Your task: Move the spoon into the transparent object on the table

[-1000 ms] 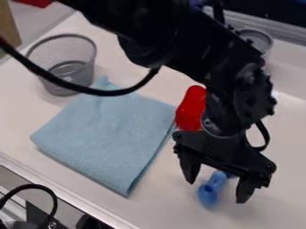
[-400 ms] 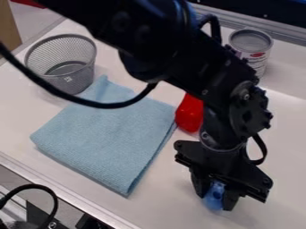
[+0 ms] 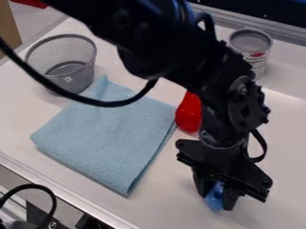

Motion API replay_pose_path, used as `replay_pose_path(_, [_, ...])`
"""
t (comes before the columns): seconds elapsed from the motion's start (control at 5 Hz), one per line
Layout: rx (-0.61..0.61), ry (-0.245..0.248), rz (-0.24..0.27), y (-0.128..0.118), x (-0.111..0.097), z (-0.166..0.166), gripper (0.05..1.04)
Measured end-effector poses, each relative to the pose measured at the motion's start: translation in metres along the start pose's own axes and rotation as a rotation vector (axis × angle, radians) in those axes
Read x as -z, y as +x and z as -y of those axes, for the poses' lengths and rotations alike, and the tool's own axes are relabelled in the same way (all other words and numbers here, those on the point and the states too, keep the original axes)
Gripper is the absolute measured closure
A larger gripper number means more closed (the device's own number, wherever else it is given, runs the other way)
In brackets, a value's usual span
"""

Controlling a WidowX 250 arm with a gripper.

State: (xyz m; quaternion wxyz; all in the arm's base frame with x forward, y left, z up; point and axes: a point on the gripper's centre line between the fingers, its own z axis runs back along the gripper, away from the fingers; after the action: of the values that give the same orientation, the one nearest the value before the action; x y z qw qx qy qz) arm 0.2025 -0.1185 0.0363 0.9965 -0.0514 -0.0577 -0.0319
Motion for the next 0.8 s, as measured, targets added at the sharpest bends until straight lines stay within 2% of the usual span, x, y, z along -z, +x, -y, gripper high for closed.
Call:
replay_pose_path(0.4, [-0.051,-0.058,0.108,0.012,-0.045,-0.011,0.706])
replay_pose_path(0.6, [-0.114,-0.048,0.155,0.023,-0.061,-0.027,0.706])
replay_pose_path(0.8, [-0.215,-0.015,0.199,0.027,-0.075,-0.053,0.706])
